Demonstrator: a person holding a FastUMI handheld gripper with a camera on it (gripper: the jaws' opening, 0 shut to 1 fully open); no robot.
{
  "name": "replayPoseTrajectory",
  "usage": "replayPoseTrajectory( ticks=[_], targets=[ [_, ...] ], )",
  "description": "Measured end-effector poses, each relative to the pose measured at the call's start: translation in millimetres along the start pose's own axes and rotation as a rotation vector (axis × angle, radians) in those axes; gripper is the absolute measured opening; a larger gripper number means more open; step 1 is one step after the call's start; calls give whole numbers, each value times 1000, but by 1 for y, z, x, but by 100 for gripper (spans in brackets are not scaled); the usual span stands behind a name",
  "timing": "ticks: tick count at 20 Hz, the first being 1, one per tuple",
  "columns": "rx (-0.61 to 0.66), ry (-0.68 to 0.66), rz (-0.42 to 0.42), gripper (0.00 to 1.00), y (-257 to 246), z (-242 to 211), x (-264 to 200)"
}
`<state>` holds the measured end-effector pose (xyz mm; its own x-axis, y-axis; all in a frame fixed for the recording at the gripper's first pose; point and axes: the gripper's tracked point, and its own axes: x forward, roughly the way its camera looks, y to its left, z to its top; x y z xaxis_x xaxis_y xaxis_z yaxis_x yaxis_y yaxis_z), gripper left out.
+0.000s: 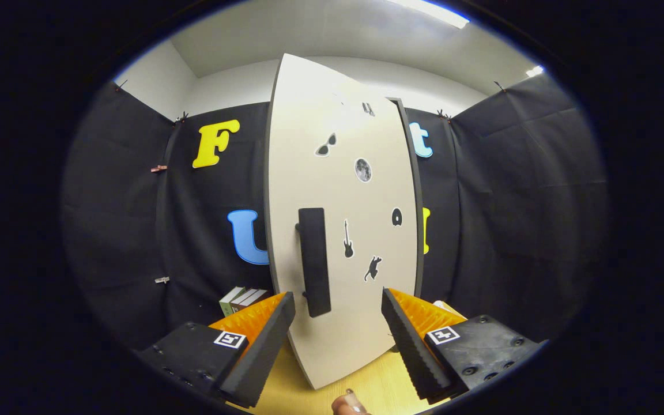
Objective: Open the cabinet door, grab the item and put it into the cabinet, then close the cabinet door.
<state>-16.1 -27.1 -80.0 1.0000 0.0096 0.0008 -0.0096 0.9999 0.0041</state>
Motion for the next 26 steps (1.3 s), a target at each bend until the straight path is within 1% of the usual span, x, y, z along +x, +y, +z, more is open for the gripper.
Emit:
replayPoseTrajectory(
  ticks=[2,8,12,17,21,26],
  targets=[
    [-10,7,-5,98,6,-2,1],
    [-24,-1,-29,98,4,5,0],
    [-46,-1,-31,98,1,7,0],
    [-29,-2,-21,98,-2,12,-1],
    [-23,5,-15,98,-7,4,5],
    [-22,5,-15,98,-12,5,3]
  ],
)
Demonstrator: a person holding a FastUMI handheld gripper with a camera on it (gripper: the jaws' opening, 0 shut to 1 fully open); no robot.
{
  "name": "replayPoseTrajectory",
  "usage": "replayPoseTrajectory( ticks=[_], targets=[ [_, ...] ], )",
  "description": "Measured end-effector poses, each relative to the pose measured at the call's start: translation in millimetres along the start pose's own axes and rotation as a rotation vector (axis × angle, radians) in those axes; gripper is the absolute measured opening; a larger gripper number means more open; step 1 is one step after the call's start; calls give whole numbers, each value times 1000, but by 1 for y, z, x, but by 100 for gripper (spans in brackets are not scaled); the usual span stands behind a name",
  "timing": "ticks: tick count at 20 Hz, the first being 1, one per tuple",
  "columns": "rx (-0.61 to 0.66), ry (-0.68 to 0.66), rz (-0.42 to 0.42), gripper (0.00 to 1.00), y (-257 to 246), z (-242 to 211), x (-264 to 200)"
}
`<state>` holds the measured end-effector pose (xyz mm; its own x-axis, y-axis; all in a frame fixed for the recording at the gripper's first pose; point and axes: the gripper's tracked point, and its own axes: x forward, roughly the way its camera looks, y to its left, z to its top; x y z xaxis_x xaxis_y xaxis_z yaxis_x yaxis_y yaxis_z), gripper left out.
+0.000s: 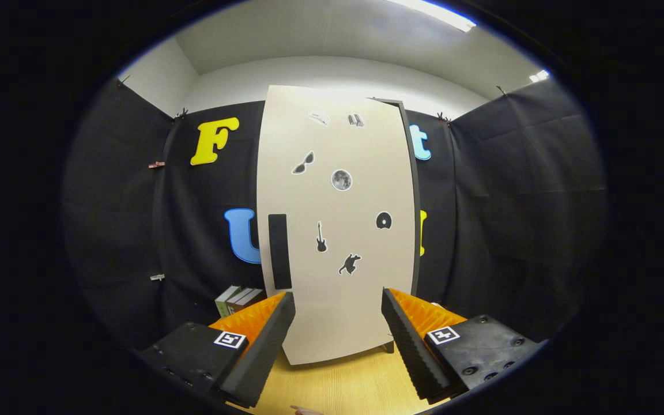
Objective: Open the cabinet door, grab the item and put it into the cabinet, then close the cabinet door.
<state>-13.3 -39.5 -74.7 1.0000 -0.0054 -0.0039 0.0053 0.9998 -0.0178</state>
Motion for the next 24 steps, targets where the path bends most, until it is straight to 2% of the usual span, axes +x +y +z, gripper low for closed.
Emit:
replayPoseTrajectory(
  ticks=[24],
  targets=[
    [-10,-11,3,98,-6,9,-5]
  ],
)
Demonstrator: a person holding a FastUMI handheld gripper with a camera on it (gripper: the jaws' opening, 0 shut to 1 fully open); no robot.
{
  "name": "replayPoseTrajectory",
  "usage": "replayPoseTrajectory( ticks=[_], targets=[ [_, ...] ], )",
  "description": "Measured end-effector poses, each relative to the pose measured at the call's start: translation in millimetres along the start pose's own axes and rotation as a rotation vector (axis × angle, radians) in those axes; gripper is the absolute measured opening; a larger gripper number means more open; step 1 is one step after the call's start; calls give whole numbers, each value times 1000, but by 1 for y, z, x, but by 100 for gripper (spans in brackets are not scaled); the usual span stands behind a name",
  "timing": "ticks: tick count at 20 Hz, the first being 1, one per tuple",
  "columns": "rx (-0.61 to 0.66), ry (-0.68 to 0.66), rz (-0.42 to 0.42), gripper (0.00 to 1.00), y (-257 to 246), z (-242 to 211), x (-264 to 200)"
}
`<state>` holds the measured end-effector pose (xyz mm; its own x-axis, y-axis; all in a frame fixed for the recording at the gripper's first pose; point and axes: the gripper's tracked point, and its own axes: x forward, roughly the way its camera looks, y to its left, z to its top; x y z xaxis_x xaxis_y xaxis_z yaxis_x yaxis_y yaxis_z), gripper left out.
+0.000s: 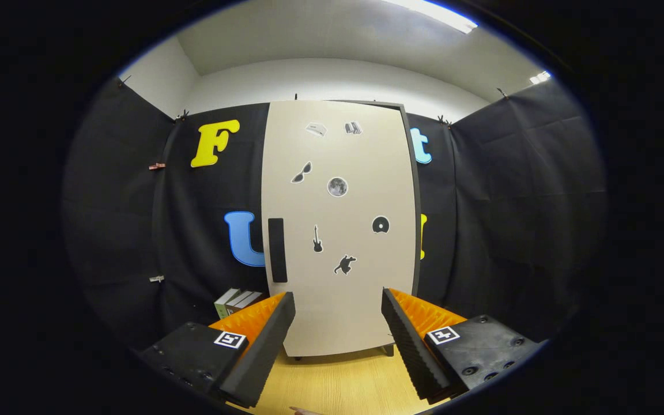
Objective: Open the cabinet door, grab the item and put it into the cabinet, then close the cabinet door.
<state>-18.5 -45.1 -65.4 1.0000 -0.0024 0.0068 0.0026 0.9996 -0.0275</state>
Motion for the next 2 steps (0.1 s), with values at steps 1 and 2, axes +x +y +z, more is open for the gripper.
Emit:
replayPoseTrajectory(
  ticks=[1,2],
  targets=[
    [1,-1,-1,98,-1,-1,-4],
    [2,-1,-1,98,-1,-1,-5]
  ],
)
